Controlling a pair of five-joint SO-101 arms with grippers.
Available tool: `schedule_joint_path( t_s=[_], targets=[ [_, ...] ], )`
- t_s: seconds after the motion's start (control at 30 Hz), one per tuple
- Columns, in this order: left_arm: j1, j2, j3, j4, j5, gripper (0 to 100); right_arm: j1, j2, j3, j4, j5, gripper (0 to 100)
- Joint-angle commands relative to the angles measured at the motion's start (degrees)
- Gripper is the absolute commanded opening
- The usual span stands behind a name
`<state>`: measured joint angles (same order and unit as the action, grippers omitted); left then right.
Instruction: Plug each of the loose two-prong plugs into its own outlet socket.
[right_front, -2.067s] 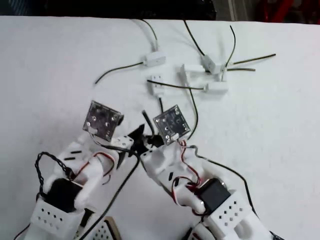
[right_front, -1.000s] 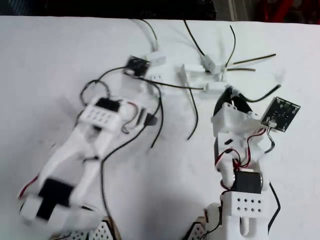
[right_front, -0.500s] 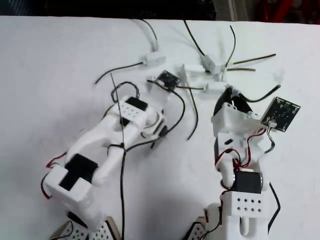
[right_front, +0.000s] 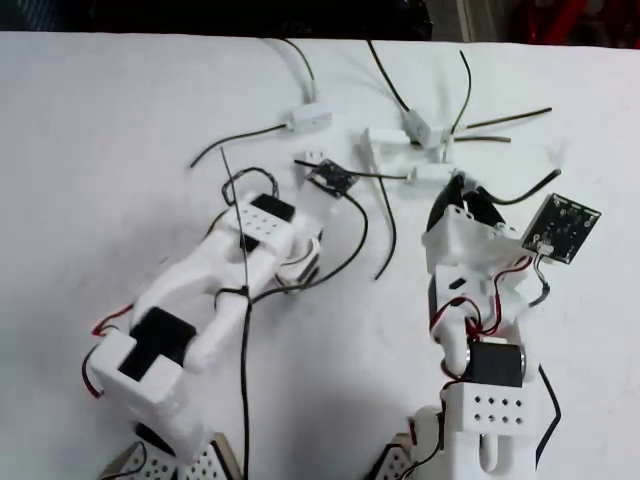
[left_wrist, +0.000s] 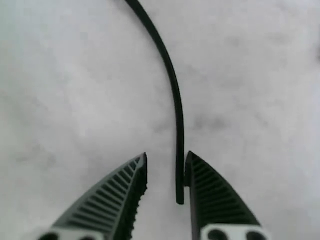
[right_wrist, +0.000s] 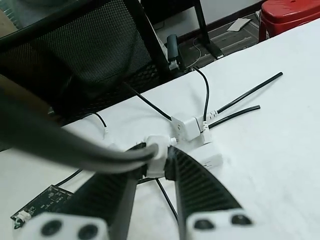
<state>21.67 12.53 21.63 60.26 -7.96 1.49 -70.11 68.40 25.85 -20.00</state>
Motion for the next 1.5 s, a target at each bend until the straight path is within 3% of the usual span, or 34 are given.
schedule_joint_path(
  t_s=[0.0, 0.1, 0.5, 0.73, 0.9, 1.2, 1.47],
  targets=[
    [1.9, -0.3, -2.3, 3.5, -1.4, 8, 0.6, -1.2, -0.1, -0.6, 0.0, 1.7],
    [3.5, -0.8, -2.3, 5.5, -5.1, 2, 0.5, -1.2, 0.0, -0.6, 0.0, 1.7],
    [3.7, -2.3, -2.0, 16.2, -6.5, 2, 0.4, -1.2, 0.0, -0.6, 0.0, 1.7],
    [2.5, -21.8, 10.8, 16.9, -12.3, 2, 0.3, -1.2, 0.1, -0.6, 0.0, 1.7],
    [-5.8, -39.9, 21.3, 16.9, -17.1, 2, 0.3, -1.2, 0.1, -0.6, 0.0, 1.7],
    [-27.5, -61.8, 35.3, 16.5, -34.8, 7, -0.8, -1.2, 0.7, -0.7, 0.1, 1.7],
    [-36.4, -81.4, 42.6, 16.9, -37.9, 21, -1.9, -1.2, 0.8, -0.7, 0.1, 1.7]
  ],
)
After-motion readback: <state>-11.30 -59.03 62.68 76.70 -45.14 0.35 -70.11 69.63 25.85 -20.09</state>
